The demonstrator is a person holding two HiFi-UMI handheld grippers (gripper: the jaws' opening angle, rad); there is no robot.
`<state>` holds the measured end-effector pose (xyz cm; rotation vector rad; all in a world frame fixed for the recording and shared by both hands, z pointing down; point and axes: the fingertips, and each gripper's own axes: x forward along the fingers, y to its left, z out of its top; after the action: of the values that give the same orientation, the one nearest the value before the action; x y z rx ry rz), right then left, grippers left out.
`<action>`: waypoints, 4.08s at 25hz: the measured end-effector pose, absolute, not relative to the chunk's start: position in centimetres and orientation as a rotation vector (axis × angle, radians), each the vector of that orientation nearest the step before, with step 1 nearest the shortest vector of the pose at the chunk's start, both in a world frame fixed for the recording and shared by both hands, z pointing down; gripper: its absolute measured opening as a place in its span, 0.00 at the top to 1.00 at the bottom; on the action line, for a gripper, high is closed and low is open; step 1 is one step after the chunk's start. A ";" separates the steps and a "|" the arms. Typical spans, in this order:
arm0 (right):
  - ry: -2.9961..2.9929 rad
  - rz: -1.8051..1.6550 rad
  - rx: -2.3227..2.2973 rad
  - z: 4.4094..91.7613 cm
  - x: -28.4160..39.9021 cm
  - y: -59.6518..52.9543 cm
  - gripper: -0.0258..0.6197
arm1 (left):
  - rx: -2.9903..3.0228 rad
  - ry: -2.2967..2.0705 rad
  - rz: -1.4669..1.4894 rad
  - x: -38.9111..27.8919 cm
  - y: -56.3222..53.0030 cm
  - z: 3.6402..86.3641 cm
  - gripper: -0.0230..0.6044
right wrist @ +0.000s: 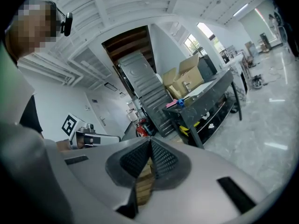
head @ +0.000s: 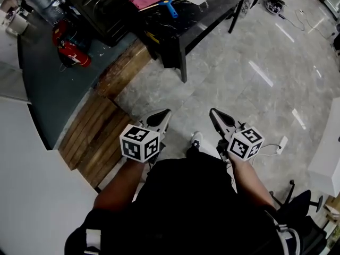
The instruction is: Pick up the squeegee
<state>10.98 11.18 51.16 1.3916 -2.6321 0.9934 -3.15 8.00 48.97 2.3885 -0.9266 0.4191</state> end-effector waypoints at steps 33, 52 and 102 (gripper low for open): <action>-2.684 0.970 1.334 51.3 18.9 4.5 0.95 | 2.401 -1.014 0.433 4.4 0.2 48.2 0.94; -2.629 0.920 1.353 50.2 18.7 -6.4 0.95 | 2.402 -1.027 0.330 3.8 -11.9 47.4 0.94; -2.275 0.599 1.224 54.6 5.6 -47.3 0.87 | 2.239 -1.272 0.149 -12.4 -37.9 48.1 0.94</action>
<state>5.61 -47.25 54.62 1.2235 -2.2746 0.5995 -12.43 -37.89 48.13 2.2391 -1.2723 0.1492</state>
